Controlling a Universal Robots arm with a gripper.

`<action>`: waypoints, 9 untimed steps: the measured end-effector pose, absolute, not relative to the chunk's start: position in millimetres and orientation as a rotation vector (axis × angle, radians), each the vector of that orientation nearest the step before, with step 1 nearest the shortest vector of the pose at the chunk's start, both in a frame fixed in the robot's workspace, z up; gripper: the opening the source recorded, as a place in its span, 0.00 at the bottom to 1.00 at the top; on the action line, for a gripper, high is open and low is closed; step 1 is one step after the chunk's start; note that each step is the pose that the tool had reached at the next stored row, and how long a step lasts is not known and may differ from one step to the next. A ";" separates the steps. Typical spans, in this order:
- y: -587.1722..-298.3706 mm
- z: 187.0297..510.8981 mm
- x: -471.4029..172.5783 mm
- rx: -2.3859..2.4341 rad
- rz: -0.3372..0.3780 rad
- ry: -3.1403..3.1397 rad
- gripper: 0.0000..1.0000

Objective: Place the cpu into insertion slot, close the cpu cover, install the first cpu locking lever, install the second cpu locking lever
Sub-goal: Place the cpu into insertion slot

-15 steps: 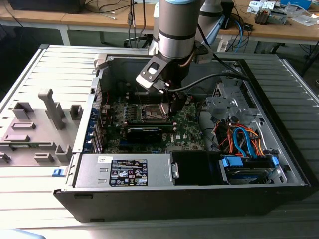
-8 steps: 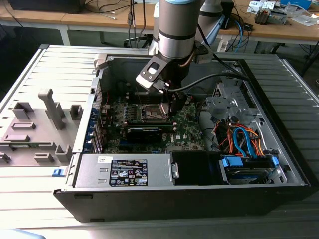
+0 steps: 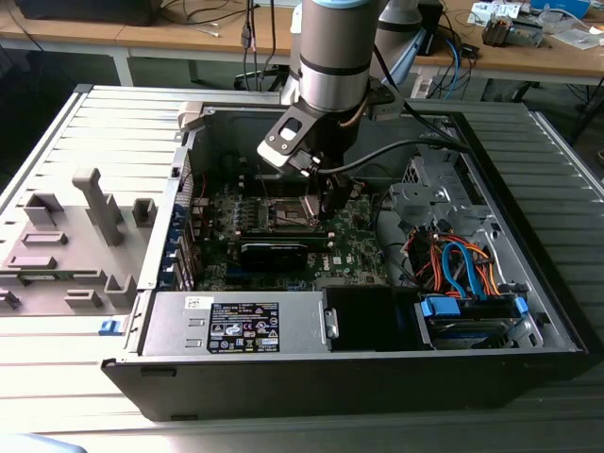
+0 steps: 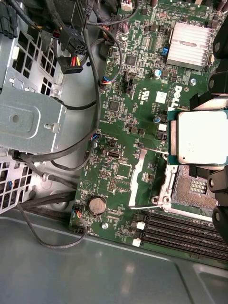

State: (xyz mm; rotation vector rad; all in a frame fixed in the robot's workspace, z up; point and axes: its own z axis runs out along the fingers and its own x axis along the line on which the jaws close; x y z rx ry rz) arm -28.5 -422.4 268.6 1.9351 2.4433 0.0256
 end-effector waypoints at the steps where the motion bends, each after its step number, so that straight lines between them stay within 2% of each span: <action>1: -422.4 268.6 -28.6 1.936 0.026 2.442 0.55; 9: -422.4 268.7 -28.5 1.941 0.025 2.439 0.55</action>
